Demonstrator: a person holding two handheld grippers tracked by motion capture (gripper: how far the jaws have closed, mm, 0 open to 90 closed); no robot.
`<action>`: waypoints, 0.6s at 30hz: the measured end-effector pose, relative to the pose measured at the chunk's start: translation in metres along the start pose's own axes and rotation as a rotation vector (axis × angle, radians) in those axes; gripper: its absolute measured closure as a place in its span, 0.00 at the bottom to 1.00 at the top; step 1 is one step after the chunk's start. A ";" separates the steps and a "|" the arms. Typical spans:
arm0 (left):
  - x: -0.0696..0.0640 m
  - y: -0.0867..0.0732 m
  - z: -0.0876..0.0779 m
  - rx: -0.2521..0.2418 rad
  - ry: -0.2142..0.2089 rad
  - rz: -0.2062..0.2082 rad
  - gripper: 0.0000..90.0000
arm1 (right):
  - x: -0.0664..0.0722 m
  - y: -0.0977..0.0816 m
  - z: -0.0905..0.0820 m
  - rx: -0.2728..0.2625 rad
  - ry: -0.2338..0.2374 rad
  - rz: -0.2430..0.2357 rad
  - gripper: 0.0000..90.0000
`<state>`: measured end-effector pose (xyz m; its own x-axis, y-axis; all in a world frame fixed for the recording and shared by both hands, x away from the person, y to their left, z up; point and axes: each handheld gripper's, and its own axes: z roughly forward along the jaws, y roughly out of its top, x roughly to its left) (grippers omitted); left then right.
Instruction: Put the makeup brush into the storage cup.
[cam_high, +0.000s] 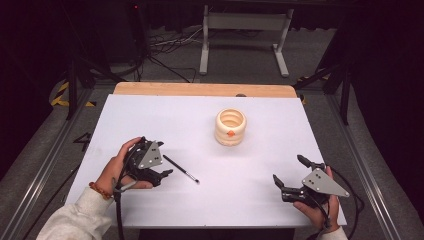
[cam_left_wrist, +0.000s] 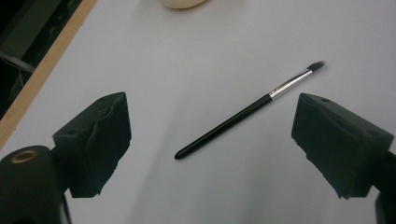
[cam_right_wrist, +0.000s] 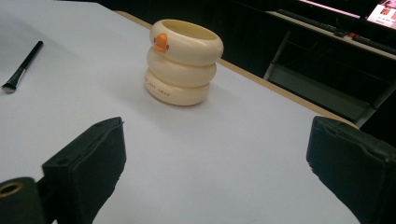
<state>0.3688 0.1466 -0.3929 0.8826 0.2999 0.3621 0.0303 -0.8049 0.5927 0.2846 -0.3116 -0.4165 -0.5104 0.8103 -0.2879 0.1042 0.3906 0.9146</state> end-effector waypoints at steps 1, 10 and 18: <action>0.001 0.003 0.002 0.008 -0.014 0.017 0.18 | 0.000 0.000 0.000 0.002 0.001 -0.001 0.06; 0.008 0.027 0.024 0.176 -0.134 0.163 0.26 | 0.000 -0.001 0.001 0.015 0.008 -0.005 0.06; 0.009 0.041 0.049 0.301 -0.238 0.268 0.37 | 0.000 -0.002 0.002 0.019 0.009 -0.008 0.06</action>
<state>0.4007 0.0910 -0.4004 0.9598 -0.0367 0.2783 -0.1101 -0.9612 0.2531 0.2862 -0.3111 -0.4191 -0.5189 0.8032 -0.2925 0.1160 0.4051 0.9069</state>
